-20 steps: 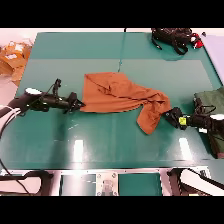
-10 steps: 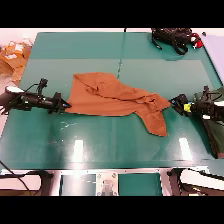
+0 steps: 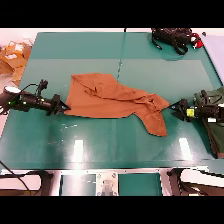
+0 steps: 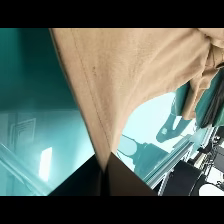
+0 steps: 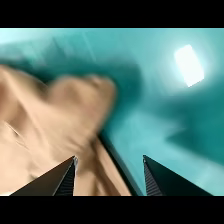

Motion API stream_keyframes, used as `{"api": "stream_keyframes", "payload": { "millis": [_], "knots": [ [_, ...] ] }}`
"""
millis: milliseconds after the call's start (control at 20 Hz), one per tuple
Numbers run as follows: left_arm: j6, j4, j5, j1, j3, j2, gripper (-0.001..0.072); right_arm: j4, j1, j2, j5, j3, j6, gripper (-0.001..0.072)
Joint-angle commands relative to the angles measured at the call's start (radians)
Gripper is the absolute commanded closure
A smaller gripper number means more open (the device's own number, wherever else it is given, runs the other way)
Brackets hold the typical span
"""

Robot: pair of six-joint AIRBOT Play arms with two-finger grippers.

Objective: Fold the shirts.

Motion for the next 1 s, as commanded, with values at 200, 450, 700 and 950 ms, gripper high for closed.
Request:
{"api": "stream_keyframes", "payload": {
  "millis": [200,450,700,950],
  "knots": [
    [0.003,0.001,-0.007,0.001,0.001,0.0,0.0683,-0.029,0.057,-0.033,-0.032,-0.144,-0.039,0.0278],
    [0.003,0.001,-0.01,0.001,0.002,0.0,0.0684,0.157,0.142,-0.106,-0.06,-0.126,-0.159,0.0565],
    [0.002,0.0,-0.075,0.001,0.108,0.085,0.0684,0.227,0.142,-0.039,0.116,0.094,-0.14,0.0696],
    [-0.01,-0.007,-0.145,0.001,0.377,0.321,0.0684,0.232,0.137,0.245,0.138,0.475,-0.03,0.0696]
  ]
}}
